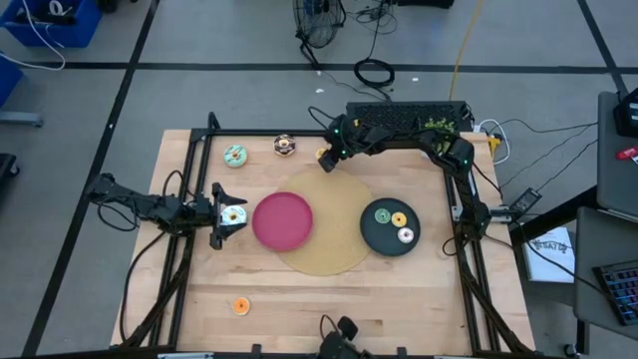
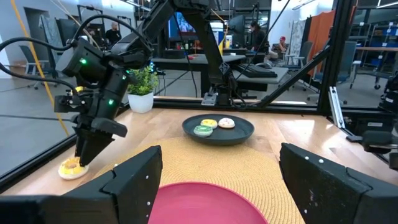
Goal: Pick & Place donuts
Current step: Put the small yellow donut on the black plate
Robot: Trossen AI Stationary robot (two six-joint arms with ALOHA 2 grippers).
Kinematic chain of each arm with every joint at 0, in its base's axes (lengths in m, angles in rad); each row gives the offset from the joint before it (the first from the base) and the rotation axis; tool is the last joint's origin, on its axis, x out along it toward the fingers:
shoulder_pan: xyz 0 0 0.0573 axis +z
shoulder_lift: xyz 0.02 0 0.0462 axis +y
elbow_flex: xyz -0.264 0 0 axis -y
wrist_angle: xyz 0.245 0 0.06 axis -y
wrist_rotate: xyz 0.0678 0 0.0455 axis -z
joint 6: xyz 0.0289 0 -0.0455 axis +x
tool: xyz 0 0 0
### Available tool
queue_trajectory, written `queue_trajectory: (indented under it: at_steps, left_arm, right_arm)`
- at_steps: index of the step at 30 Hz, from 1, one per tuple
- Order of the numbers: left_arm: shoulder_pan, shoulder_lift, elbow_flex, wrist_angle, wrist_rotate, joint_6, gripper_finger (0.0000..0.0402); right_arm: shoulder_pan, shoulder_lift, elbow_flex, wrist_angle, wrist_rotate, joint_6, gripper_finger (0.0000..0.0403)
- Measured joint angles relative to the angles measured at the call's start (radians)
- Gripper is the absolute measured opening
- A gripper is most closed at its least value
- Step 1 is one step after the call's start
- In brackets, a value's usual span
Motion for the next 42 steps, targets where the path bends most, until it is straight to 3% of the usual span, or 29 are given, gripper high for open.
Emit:
queue_trajectory:
  at_steps: [15, 23, 42]
  left_arm:
    - [0.0, 0.0, 0.0, 0.0, 0.0, 0.0, 0.0319]
    - [0.0, 0.0, 0.0, 0.0, 0.0, 0.0, 0.0319]
    - [0.0, 0.0, 0.0, 0.0, 0.0, 0.0, 0.0319]
  right_arm:
    - [0.021, -0.017, -0.001, 0.001, -0.012, -0.056, 0.0068]
    - [0.045, -0.058, -0.001, -0.041, -0.079, -0.057, 0.0064]
    - [0.229, -0.243, -0.001, -0.348, -0.078, -0.151, 0.0061]
